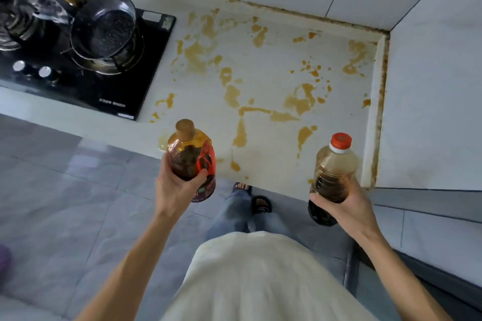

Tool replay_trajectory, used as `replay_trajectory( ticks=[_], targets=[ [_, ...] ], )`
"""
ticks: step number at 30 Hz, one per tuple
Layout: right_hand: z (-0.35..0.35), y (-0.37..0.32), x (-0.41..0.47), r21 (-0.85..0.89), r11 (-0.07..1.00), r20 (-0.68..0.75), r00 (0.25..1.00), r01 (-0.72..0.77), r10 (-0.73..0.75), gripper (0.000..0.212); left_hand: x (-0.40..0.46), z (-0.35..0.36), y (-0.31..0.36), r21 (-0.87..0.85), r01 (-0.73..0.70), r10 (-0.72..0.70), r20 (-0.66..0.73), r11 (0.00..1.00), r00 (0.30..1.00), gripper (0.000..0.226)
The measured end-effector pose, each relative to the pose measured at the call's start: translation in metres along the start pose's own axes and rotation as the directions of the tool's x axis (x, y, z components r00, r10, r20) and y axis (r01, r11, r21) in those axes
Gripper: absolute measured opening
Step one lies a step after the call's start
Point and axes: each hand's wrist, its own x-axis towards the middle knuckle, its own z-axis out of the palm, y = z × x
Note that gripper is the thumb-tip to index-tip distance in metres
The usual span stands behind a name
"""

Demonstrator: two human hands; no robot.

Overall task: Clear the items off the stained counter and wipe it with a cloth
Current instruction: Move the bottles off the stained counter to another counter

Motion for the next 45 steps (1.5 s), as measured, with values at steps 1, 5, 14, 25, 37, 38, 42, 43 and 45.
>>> replay_trajectory(
  ticks=[1, 5, 14, 25, 37, 38, 42, 43, 45],
  targets=[
    [0.001, -0.002, 0.002, -0.030, 0.999, 0.027, 1.000, 0.016, -0.015, 0.069, -0.010, -0.005, -0.010, -0.010, 0.023, -0.024, -0.031, 1.000, 0.999, 0.076],
    [0.011, -0.019, 0.012, -0.113, 0.988, 0.144, 0.985, 0.109, -0.092, 0.066, -0.055, -0.026, -0.057, -0.056, 0.120, -0.127, -0.149, 0.991, 0.981, 0.081],
    [0.118, -0.098, 0.016, -0.209, 0.892, 0.472, 0.841, 0.400, -0.266, 0.071, -0.190, -0.062, -0.177, -0.191, 0.417, -0.458, -0.418, 0.888, 0.784, 0.075],
    [0.290, -0.180, -0.029, -0.209, 0.793, 0.680, 0.668, 0.572, -0.303, 0.073, -0.278, -0.113, -0.295, -0.464, 0.598, -0.756, -0.432, 0.653, 0.491, 0.080],
    [0.381, -0.217, -0.039, -0.323, 0.756, 0.675, 0.699, 0.570, -0.238, 0.064, -0.170, -0.258, -0.325, -0.519, 0.500, -0.721, -0.497, 0.693, 0.483, 0.077],
    [0.389, -0.222, -0.035, -0.331, 0.753, 0.677, 0.699, 0.568, -0.230, 0.064, -0.158, -0.271, -0.328, -0.525, 0.482, -0.712, -0.504, 0.702, 0.489, 0.076],
    [0.436, -0.253, -0.017, -0.368, 0.738, 0.678, 0.707, 0.566, -0.204, 0.075, -0.114, -0.320, -0.340, -0.527, 0.457, -0.697, -0.526, 0.716, 0.487, 0.077],
    [0.451, -0.263, -0.012, -0.368, 0.733, 0.678, 0.705, 0.572, -0.209, 0.078, -0.104, -0.331, -0.343, -0.526, 0.454, -0.695, -0.533, 0.719, 0.483, 0.078],
    [0.484, -0.287, -0.005, -0.364, 0.727, 0.691, 0.692, 0.582, -0.209, 0.079, -0.088, -0.351, -0.348, -0.538, 0.453, -0.703, -0.535, 0.711, 0.468, 0.077]
  ],
)
